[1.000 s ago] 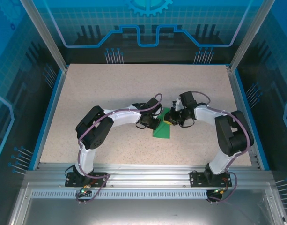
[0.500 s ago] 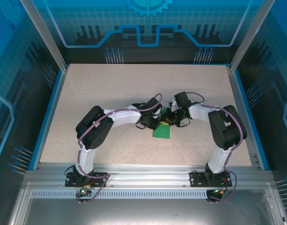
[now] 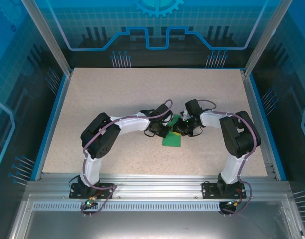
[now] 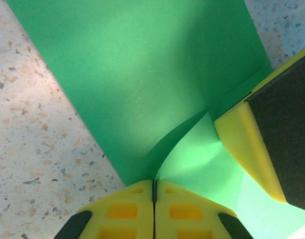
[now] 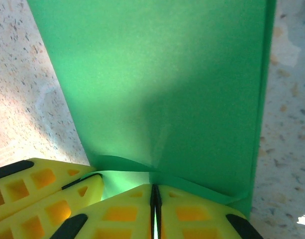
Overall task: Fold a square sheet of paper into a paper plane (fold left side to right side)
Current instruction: Fold the triangle a second time at the center of the table.
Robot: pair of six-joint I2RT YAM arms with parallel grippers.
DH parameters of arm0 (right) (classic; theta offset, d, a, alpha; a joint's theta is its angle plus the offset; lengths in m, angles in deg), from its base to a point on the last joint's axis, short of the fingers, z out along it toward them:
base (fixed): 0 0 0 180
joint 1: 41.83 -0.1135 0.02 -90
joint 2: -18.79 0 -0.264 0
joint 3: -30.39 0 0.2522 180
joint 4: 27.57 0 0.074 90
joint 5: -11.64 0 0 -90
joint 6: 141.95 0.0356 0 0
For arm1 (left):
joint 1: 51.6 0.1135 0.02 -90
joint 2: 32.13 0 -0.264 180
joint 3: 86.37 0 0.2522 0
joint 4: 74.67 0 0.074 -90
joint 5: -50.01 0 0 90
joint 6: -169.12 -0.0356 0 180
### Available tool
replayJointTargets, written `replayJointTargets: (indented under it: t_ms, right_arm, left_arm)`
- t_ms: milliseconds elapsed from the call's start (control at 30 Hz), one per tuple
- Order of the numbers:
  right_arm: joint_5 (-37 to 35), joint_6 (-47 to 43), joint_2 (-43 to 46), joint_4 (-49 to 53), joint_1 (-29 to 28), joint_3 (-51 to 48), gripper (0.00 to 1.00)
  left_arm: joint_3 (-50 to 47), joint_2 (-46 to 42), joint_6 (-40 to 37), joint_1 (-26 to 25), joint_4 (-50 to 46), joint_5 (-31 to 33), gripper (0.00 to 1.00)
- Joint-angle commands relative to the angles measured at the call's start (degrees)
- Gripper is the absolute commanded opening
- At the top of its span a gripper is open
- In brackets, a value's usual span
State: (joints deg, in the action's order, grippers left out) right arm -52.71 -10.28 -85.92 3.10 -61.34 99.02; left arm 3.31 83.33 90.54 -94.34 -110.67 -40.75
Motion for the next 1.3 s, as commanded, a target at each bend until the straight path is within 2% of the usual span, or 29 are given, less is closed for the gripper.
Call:
replayJointTargets:
  t_ms: [0, 167, 400, 500, 567, 700, 900, 1267]
  right_arm:
    - [-2.61, -1.43, -1.53, 3.62, -0.58, -0.06, 0.12]
    - [-3.67, -1.55, -1.68, 3.89, -0.34, -1.05, 0.12]
    - [-3.33, -2.01, -1.57, 2.96, 0.31, -1.88, 0.12]
    - [-3.26, -2.03, -1.61, 2.93, 0.30, -1.79, 0.12]
    - [-3.23, -2.04, -1.65, 2.78, 0.35, -1.79, 0.12]
    - [-2.97, -1.95, -1.79, 2.61, 0.35, -1.88, 0.12]
    - [-2.82, -1.94, -1.84, 2.65, 0.37, -1.79, 0.12]
    - [-2.76, -2.11, -1.77, 2.85, 0.36, -1.74, 0.12]
  left_arm:
    - [-0.61, 0.21, -1.14, 0.35, -1.34, 0.33, 0.09]
    - [-0.08, -0.81, -1.29, 0.46, -2.41, 0.96, 0.13]
    - [-0.37, -8.35, -1.03, 0.77, -5.33, 2.02, 0.40]
    - [-1.71, -12.70, -0.58, 0.82, -5.90, 0.29, 0.46]
    - [-2.99, -14.94, 0.20, 0.77, -5.51, -2.67, 0.46]
    - [-6.48, -17.05, 2.96, 0.68, -1.41, -12.69, 0.46]
    - [-7.91, -12.88, 6.73, 0.64, 3.99, -21.59, 0.45]
    - [-6.05, -5.71, 7.04, 0.10, 5.14, -23.94, 0.44]
